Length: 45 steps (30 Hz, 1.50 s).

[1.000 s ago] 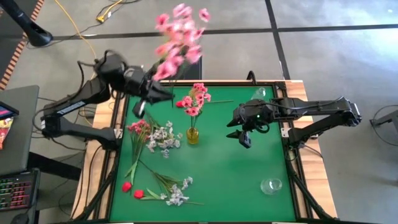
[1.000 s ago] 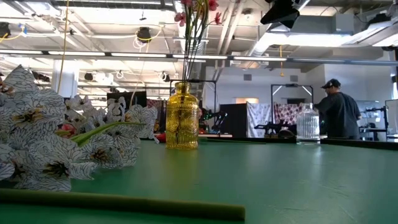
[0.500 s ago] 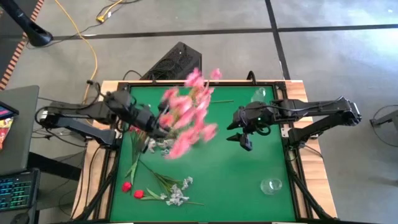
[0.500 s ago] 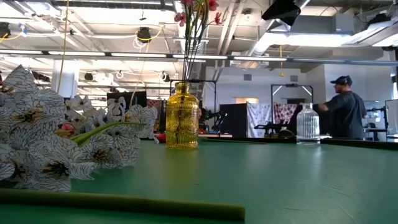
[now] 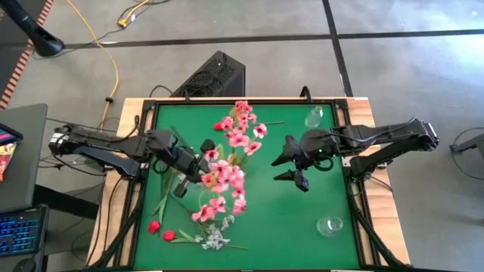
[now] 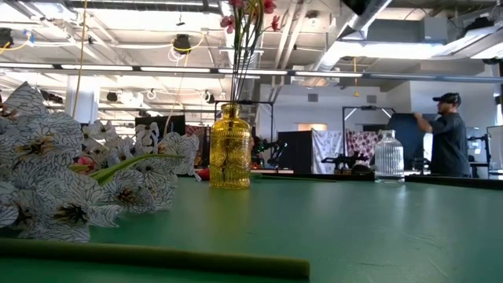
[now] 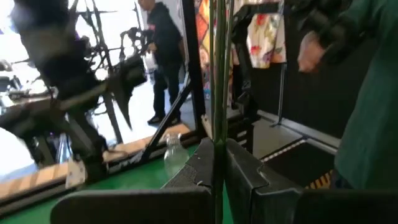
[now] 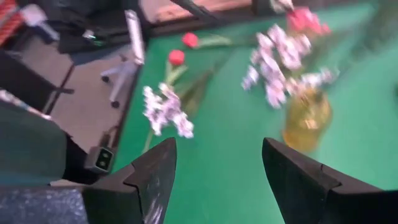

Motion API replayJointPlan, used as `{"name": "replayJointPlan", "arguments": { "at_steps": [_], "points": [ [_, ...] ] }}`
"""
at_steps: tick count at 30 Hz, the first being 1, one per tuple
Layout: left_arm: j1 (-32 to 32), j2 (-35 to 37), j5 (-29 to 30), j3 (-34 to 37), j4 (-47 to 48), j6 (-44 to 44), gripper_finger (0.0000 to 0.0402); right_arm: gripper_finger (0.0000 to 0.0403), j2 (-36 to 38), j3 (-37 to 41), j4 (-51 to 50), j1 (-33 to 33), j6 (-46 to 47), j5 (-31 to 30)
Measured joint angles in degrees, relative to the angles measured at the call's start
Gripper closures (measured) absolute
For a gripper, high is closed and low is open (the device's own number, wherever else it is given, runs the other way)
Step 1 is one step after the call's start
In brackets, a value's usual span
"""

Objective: Sort flowers into vase by color
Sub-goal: Put the pink flowers into the yellow vase

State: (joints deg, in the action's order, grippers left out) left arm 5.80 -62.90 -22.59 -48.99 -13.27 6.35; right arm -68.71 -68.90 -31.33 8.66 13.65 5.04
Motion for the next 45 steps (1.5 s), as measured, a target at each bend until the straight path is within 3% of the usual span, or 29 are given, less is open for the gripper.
{"name": "replayJointPlan", "arguments": {
  "at_steps": [7, 14, 23, 39, 45],
  "points": [
    [0.0, 0.0, 2.1, 1.6, 0.0, 1.5, 0.0401, 0.0138, 0.0, 0.0, 12.4, 3.0, -14.2, -2.2],
    [-0.2, -0.5, 5.9, 1.6, 0.7, 2.4, 0.0401, 0.0138, -1.8, 0.0, 18.8, 2.3, -24.4, -2.5],
    [-0.1, -6.0, 5.2, 1.6, -0.9, -0.1, 0.0401, 0.0138, -10.0, 0.0, 34.4, 2.7, -24.8, -2.1],
    [-0.1, -6.6, 5.4, 1.6, 0.0, -2.8, 0.0401, 0.0141, -17.0, 0.0, 48.3, 3.8, -24.7, -1.9],
    [-0.1, -6.6, 5.4, 1.6, 1.8, -4.3, 0.0401, 0.02, -16.8, 0.0, 48.6, 3.6, -24.7, -1.9]
  ]
}}
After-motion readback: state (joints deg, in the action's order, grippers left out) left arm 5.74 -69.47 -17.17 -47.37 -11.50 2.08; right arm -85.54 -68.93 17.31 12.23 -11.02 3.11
